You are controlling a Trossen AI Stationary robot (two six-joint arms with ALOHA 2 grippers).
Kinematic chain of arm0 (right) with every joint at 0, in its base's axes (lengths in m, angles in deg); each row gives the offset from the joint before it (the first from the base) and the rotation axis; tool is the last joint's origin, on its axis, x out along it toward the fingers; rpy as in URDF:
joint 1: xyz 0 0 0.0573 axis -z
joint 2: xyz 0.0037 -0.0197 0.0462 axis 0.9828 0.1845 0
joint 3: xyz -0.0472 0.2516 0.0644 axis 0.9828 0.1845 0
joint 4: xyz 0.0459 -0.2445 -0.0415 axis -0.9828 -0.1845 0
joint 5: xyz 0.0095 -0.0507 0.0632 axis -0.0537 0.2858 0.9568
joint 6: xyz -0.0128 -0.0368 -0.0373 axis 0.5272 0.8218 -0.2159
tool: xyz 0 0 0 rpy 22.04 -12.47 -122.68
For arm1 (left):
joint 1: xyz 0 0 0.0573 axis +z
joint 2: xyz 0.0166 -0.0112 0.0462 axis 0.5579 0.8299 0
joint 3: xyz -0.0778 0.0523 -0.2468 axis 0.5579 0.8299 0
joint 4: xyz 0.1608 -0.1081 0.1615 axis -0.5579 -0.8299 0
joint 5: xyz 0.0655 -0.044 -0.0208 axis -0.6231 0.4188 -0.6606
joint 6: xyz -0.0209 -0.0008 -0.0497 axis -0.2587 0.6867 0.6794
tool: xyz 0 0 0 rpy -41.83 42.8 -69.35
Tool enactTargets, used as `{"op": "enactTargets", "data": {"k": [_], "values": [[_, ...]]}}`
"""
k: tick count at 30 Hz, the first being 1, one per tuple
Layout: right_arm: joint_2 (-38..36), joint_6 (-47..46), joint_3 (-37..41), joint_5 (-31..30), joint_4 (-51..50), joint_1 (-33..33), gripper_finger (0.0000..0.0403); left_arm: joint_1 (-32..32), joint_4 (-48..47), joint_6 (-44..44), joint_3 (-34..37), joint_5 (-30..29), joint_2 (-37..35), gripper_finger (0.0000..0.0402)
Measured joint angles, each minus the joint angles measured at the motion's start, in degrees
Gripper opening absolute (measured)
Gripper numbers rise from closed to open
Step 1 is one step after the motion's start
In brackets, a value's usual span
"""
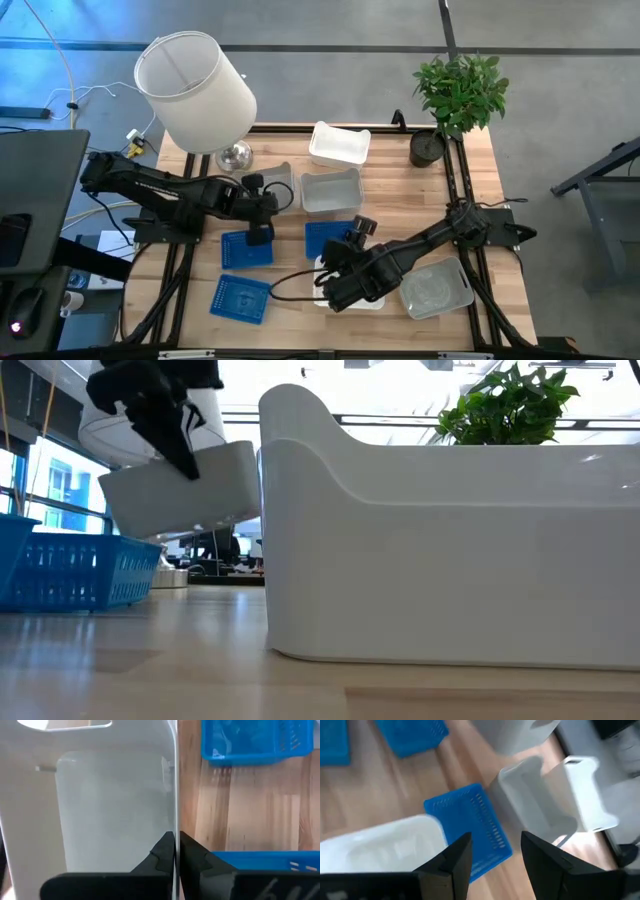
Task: Stack baskets by color
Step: Stack the top left gray bin on the top left gray bin
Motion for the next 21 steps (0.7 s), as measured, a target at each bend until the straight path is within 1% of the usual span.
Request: {"op": "enactTargets", "data": {"k": [2, 6, 9, 12, 15, 18, 21], "values": [[0.0, -0.33, 0.0, -3.18, -0.01, 0.05, 0.0155, -1.03, -0.56, -0.58, -0.88, -1.78, 0.0, 0.0], [-0.6, -0.38, 0.03, -8.72, -0.02, 0.93, 0.0155, -3.58, -3.88, -0.68, -2.54, -8.78, 0.0, 0.0], [-2.53, -1.59, 0.04, -12.4, -0.02, 2.19, 0.0155, -5.08, -6.24, 0.63, -3.2, -13.58, -0.03, 0.0], [-4.72, -2.54, 0.04, -15.6, 0.01, 3.7, 0.0155, -6.17, -7.64, 0.82, -3.2, -17.17, -0.04, 0.0], [-6.96, -2.52, 0.04, -16.19, 1.03, 5.67, 0.0155, -6.88, -7.96, 0.56, -3.2, -20.13, -0.04, 0.0], [-9.19, -2.06, 0.02, -16.11, 3.29, 8.0, 0.0155, -7.47, -7.91, -2.27, -3.2, -22.77, -0.04, 0.0], [-10.55, 2.4, 0.02, -15.23, 7.49, 10.4, 0.0155, -7.63, -7.82, -5.97, -3.2, -25.48, -0.04, 0.0]]}}
